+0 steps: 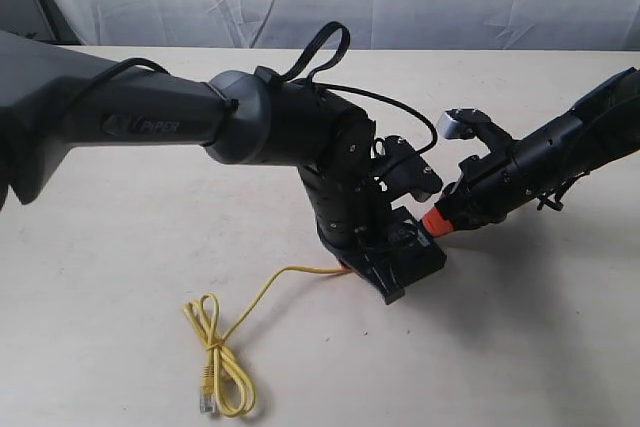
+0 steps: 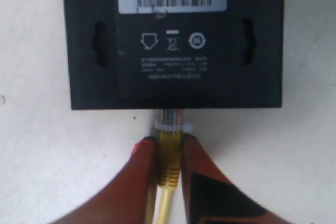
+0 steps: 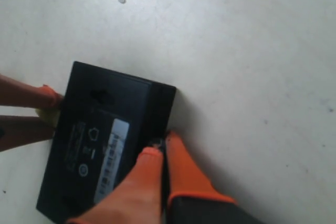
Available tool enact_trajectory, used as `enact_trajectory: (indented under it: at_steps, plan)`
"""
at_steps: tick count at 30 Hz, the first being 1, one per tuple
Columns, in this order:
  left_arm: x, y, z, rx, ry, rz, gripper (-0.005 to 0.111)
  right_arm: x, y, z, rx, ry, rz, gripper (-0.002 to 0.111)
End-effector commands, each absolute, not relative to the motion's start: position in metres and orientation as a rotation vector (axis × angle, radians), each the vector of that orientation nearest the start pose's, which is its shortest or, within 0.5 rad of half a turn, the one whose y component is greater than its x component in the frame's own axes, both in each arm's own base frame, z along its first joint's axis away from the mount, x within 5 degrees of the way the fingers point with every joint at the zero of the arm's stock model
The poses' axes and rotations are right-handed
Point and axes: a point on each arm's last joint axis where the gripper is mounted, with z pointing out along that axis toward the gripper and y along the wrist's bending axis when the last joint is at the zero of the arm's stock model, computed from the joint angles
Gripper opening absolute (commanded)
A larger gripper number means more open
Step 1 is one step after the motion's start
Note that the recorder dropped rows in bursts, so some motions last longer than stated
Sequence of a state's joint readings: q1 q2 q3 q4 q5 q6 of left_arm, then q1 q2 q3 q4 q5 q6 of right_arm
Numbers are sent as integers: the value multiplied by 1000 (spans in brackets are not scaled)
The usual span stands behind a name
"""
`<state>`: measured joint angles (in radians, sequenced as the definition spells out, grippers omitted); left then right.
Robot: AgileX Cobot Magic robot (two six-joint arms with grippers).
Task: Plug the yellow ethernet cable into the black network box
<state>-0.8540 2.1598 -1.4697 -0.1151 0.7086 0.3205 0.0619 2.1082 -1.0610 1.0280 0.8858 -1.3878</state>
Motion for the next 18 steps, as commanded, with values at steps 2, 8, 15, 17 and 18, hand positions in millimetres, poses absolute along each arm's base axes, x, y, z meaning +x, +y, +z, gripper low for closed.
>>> enact_trajectory:
  at_steps: [2, 8, 15, 17, 18]
  plan:
    - [280, -330, 123, 1547, 2441, -174, 0, 338, 81, 85, -905, 2596, 997, -1]
    - [281, -331, 128, 1542, 2405, -175, 0, 338, 81, 85, -911, 2597, 995, -1]
    - [281, -331, 128, 1634, 2332, -159, 0, 338, 81, 85, -937, 2587, 992, -1]
    - [281, -331, 128, 1641, 2327, -158, 0, 337, 81, 85, -958, 2574, 990, -1]
    - [281, -331, 128, 1666, 2313, -153, 0, 337, 81, 85, -960, 2573, 989, -1]
